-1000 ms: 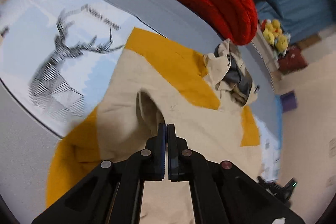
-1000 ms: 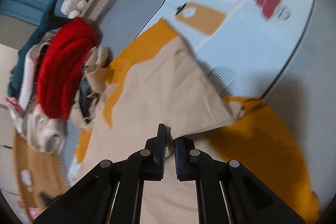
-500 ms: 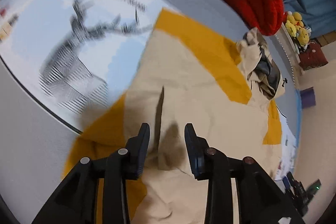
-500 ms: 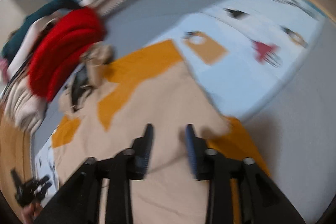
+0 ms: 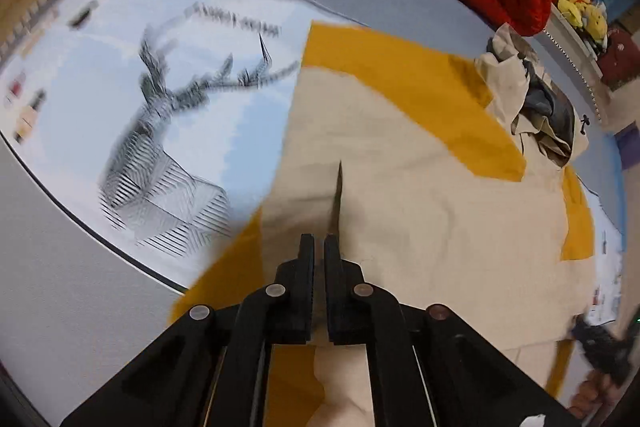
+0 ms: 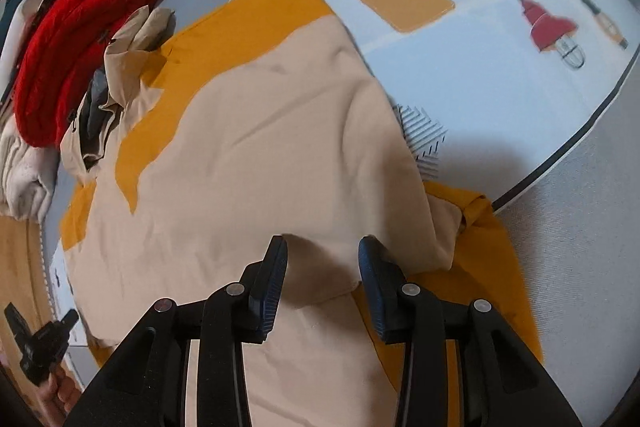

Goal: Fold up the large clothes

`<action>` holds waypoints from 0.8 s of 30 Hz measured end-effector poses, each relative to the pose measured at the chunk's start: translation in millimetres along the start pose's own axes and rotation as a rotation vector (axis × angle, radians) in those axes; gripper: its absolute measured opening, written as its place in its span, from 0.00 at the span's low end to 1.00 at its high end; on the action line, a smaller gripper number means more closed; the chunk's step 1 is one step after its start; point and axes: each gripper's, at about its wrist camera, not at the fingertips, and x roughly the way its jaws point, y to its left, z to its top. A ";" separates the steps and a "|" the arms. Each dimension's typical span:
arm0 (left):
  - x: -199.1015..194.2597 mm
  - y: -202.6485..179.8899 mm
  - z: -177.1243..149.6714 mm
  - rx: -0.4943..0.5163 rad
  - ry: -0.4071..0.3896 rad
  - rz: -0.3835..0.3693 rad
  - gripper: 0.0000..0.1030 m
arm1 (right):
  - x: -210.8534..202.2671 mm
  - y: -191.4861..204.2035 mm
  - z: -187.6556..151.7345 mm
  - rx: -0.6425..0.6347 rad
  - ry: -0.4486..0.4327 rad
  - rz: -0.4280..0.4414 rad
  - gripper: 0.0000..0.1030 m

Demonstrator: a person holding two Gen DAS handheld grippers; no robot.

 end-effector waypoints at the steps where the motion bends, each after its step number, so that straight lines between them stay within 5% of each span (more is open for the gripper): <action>1: -10.6 -5.6 0.3 0.022 -0.034 -0.012 0.04 | -8.0 4.9 0.5 -0.017 -0.040 0.002 0.38; 5: -12.3 -29.3 -8.8 0.104 -0.012 -0.100 0.07 | -20.8 24.9 0.5 -0.116 -0.114 0.032 0.38; 7: 21.5 -39.3 -19.0 0.147 0.119 -0.105 0.16 | -10.2 27.5 -1.0 -0.131 -0.071 0.026 0.38; 9: 46.2 -37.4 -31.4 0.160 0.198 -0.023 0.17 | 13.4 18.8 -6.8 -0.130 0.037 -0.042 0.38; 15: 17.7 -49.6 -27.3 0.203 0.076 -0.031 0.20 | 2.0 15.9 -4.5 -0.155 -0.018 -0.021 0.38; 19: 40.6 -42.7 -34.8 0.194 0.171 0.053 0.21 | 9.8 0.1 -3.1 -0.073 0.047 -0.032 0.38; 24: -18.6 -66.5 -20.0 0.234 -0.042 0.023 0.22 | -48.7 33.4 0.2 -0.228 -0.159 -0.037 0.38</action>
